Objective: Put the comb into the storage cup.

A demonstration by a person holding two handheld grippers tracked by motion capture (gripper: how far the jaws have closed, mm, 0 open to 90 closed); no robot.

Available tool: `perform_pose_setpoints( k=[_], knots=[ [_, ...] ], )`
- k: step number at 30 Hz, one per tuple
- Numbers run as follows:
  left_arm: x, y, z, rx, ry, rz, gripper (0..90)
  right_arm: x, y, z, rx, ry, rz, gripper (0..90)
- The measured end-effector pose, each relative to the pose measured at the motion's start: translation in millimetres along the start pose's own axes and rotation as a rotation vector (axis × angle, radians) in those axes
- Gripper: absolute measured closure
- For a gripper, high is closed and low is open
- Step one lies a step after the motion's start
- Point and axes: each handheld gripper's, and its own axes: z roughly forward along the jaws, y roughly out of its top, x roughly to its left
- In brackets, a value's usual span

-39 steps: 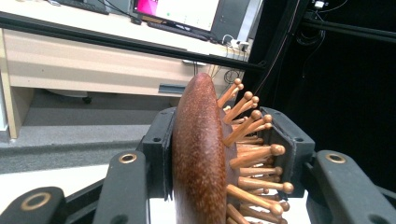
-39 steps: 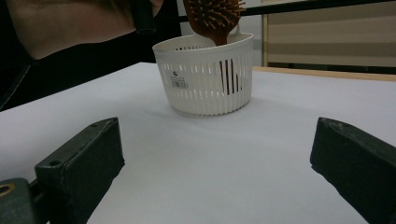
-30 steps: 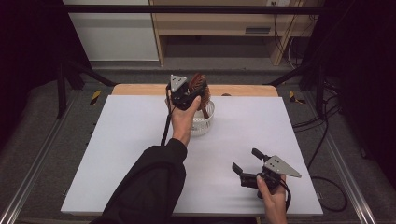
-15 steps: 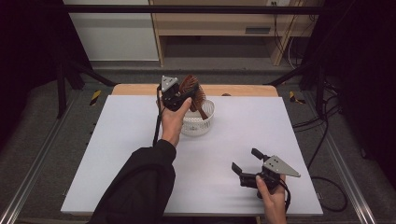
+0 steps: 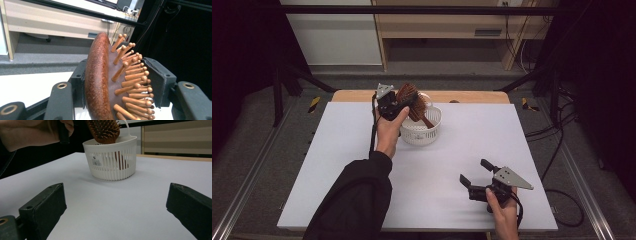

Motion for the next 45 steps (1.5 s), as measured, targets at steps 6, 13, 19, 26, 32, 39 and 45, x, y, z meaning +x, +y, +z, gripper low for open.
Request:
perform_pose_setpoints(
  k=[6,13,19,26,32,39,45],
  knots=[
    [6.2,0.3,-3.5,0.006,0.005,0.016,40.3,0.1,-0.1,0.3,-0.001,0.002,0.0,2.8],
    [14.8,-0.4,-4.8,0.014,0.004,0.021,39.2,-0.2,0.0,0.4,0.0,0.003,0.002,2.8],
    [17.2,-0.7,-5.3,0.015,-0.002,0.027,38.7,0.6,-0.2,0.6,0.001,0.009,0.003,2.8],
    [21.4,-1.9,-6.5,0.02,-0.009,0.024,38.3,1.0,-0.6,1.5,0.003,0.008,-0.001,2.8],
    [25.4,-3.0,-7.6,0.025,-0.011,0.019,38.0,1.4,-0.7,1.2,0.004,0.007,0.002,2.7],
    [31.3,-6.6,-8.9,0.026,-0.008,0.007,37.4,1.5,-0.6,1.0,0.003,0.006,0.001,2.7],
    [37.7,-9.6,-11.2,0.029,-0.005,-0.01,37.1,1.9,-1.0,1.7,0.008,0.009,-0.003,2.7]
  ],
)
